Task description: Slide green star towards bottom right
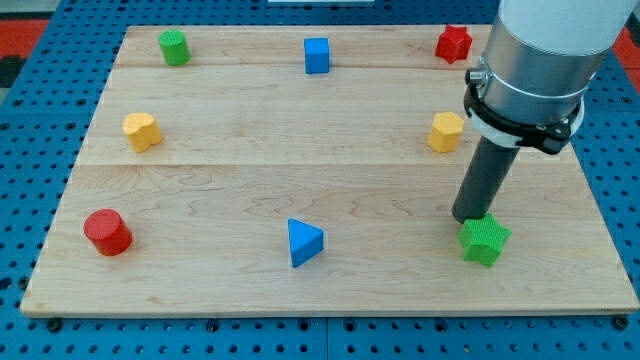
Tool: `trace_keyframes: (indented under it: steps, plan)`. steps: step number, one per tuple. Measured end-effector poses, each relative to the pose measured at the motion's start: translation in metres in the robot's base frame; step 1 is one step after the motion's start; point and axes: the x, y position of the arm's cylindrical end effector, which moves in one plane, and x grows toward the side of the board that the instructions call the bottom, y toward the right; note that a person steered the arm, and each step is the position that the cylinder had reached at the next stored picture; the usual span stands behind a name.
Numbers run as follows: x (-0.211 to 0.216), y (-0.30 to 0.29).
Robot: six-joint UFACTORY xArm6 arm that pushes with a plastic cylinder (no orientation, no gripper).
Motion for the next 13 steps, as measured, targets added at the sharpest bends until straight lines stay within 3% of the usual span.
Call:
trace_keyframes:
  steps: [2,7,13]
  plan:
    - [0.000,0.014]
    - [0.000,-0.041]
    - [0.027,-0.027]
